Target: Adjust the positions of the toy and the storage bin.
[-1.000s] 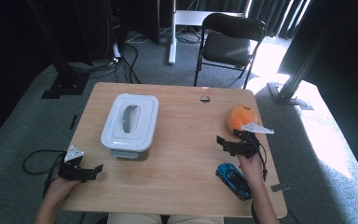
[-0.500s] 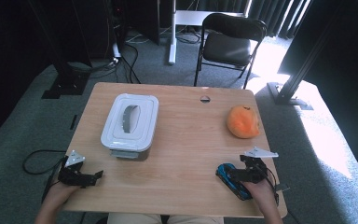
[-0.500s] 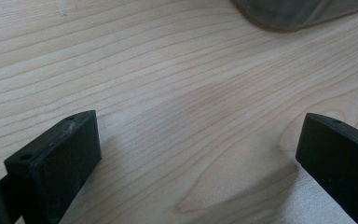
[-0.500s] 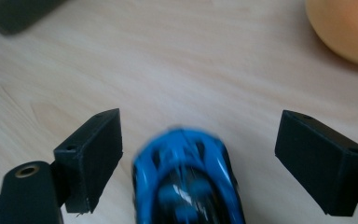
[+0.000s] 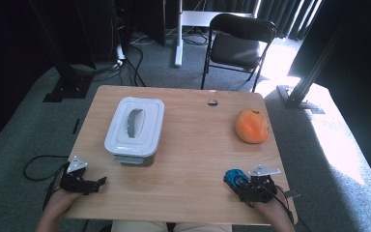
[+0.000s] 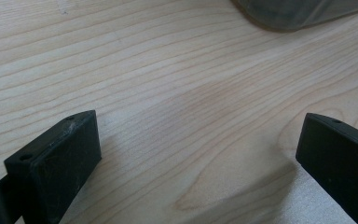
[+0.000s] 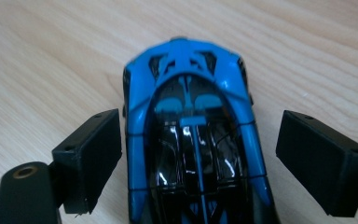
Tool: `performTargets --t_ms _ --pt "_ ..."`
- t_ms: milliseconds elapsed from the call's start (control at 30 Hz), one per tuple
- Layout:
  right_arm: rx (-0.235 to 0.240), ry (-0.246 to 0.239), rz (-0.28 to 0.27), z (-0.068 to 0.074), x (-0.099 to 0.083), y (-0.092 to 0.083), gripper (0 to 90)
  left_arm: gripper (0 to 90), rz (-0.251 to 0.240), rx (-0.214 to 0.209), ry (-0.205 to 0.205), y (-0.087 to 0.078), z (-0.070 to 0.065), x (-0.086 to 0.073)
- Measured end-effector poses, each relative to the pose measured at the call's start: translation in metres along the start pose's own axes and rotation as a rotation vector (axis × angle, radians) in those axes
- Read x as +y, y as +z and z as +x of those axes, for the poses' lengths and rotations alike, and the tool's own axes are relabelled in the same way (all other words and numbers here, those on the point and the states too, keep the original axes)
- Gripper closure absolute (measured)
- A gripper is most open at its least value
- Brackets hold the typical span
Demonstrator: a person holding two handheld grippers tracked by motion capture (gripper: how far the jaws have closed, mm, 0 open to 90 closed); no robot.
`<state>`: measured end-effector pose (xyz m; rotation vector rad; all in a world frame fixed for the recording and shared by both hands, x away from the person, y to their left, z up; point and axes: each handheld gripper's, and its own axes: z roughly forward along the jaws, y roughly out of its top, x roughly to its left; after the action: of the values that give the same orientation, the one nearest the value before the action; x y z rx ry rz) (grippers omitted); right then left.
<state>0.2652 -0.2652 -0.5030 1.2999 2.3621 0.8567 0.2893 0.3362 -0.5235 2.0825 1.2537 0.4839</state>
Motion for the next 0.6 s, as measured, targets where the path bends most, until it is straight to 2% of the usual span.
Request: performTargets --t_ms 100,200,233,367,467,600 --pt "-0.003 -0.01 0.021 0.0009 -0.0019 0.0047 14.3 0.5 -0.002 0.0 -0.003 -0.0003 0.0007 -0.0002" --pt "-0.008 -0.031 0.032 0.0028 -0.0032 0.0072 21.8 0.5 -0.002 -0.001 -0.007 -0.0008 0.0014 -0.0006" --pt "0.005 -0.037 0.04 0.003 -0.0035 0.0078 24.4 0.5 -0.002 -0.001 -0.008 -0.001 0.0015 -0.0008" --pt "0.013 -0.061 0.06 0.0018 -0.0024 0.0074 25.1 0.5 -0.005 -0.003 -0.011 -0.0013 0.0022 -0.0011" --pt "0.027 -0.058 0.076 -0.0001 -0.001 0.0071 25.4 0.5 -0.005 -0.003 -0.015 -0.0016 0.0029 -0.0012" --pt "0.044 -0.036 0.07 -0.0035 0.002 0.0048 26.9 0.5 -0.005 0.002 -0.018 -0.0018 0.0038 -0.0013"
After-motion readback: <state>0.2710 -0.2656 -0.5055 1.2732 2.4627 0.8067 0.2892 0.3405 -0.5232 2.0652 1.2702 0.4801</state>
